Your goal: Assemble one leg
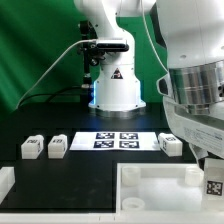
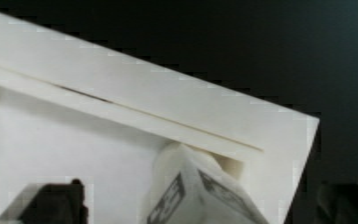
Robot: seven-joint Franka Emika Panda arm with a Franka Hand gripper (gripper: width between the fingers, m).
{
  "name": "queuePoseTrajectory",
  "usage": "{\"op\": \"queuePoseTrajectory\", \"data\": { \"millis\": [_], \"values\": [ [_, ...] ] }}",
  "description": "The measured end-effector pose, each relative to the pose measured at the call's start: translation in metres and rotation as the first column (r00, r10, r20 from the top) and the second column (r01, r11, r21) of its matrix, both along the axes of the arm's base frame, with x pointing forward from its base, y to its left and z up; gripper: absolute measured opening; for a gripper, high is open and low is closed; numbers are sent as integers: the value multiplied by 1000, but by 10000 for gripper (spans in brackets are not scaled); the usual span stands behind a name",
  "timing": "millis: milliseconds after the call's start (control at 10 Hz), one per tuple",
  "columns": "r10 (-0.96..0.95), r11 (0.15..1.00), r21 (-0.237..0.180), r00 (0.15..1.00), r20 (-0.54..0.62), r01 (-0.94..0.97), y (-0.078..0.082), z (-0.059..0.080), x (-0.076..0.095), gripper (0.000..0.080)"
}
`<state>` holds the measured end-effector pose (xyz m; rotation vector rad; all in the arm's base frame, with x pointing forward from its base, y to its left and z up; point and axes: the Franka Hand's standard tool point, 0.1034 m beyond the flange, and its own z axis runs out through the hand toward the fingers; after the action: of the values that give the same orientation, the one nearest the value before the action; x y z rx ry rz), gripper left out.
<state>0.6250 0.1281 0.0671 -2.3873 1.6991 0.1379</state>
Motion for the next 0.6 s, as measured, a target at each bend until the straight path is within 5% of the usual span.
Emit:
{"op": "queuePoseTrajectory", "data": {
  "millis": [600],
  "values": [
    [1, 1000, 0, 1000, 0, -1, 0, 0, 0, 649]
  ]
}}
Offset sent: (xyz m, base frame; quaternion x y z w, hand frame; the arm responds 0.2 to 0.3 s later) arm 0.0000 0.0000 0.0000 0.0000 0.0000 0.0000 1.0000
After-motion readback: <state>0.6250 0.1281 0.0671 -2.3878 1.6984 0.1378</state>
